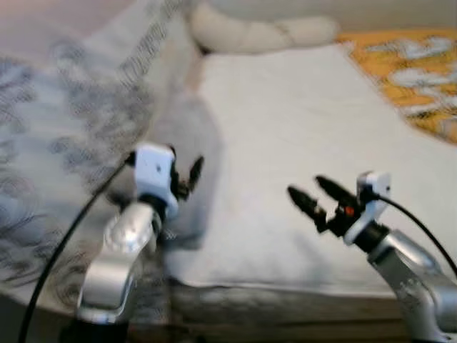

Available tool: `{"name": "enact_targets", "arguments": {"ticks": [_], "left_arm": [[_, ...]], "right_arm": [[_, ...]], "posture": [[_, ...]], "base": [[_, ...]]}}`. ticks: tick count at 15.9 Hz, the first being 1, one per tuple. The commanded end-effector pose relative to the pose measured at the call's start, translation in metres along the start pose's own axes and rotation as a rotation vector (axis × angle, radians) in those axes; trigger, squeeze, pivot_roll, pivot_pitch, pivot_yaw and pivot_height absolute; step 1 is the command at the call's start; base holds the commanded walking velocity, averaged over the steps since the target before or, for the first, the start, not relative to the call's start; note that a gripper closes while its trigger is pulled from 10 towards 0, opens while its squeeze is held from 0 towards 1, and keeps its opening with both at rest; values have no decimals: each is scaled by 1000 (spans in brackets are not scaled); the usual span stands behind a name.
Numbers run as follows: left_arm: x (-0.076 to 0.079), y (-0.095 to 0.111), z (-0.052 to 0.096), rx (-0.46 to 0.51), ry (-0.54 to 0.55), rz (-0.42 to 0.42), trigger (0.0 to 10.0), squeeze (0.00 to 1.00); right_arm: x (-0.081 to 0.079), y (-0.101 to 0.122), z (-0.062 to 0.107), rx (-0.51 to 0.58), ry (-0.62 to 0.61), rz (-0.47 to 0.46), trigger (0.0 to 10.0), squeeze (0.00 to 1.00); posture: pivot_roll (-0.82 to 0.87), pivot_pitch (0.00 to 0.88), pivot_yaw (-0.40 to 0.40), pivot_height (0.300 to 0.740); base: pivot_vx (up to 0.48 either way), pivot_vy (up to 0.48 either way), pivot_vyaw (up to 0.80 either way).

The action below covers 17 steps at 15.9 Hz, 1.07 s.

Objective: Clean up the room

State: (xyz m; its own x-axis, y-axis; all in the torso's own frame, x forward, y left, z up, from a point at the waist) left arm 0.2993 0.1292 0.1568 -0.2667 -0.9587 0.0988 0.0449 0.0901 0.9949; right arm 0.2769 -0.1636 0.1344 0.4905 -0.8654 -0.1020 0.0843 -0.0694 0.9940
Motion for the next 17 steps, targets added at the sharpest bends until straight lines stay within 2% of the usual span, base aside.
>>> {"name": "enact_targets", "arguments": {"ticks": [1, 2, 4, 6, 7, 8, 11, 12, 17], "left_arm": [[-15, -1, 8, -16, 77, -18, 10000, 1000], [-15, -1, 8, -16, 77, -18, 10000, 1000], [-30, -9, 19, -47, 157, -26, 10000, 1000], [-38, -16, 26, -75, 197, -29, 10000, 1000], [-45, -23, 32, -98, 234, -28, 10000, 1000], [-46, -24, 32, -102, 242, -28, 10000, 1000], [-48, -24, 31, -104, 260, -30, 10000, 1000], [-48, -24, 31, -104, 259, -32, 10000, 1000], [-44, -22, 26, -102, 244, -31, 10000, 1000]], "right_arm": [[0, -2, -8, 4, -71, -1, 10000, 1000], [0, -2, -8, 4, -71, -1, 10000, 1000], [-5, -12, -16, -13, -183, -18, 10000, 1000], [-13, -16, -21, -28, -191, -18, 10000, 1000], [-18, -21, -24, -60, -189, 36, 10000, 1000], [-18, -22, -24, -66, -195, 46, 10000, 1000], [2, -28, -21, -114, -308, 84, 10000, 1000], [3, -28, -22, -117, -317, 87, 10000, 1000], [2, -21, -30, -86, -301, 106, 10000, 1000]], "posture": [[5, 0, 57, 740], [5, 0, 57, 740], [18, 0, 41, 740], [23, 0, 34, 740], [28, 0, 27, 740], [28, 0, 27, 740], [42, 0, 21, 740], [38, 0, 25, 740], [42, 0, 31, 740]], "base": [[0, -480, 0], [0, -480, 0], [0, -480, 0], [0, -480, 0], [0, -480, 0], [0, -480, 0], [0, -480, -206], [0, -480, 0], [0, -480, 800]]}}
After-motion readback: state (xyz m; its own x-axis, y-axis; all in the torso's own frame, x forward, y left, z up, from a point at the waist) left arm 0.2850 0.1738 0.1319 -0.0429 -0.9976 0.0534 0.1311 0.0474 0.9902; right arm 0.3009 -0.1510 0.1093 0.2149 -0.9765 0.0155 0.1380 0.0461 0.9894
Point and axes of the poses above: a point about 5 cm out from each wrist's last joint towards the gripper, its own z axis pointing back from the gripper into the wrist, its own y axis along the axis of the wrist's last joint, x = y × z, the point moved 3 cm from there along -z, pointing out of the wrist towards the gripper, and after that the axes turned 10 degrees about z, right-handed, at the moved point
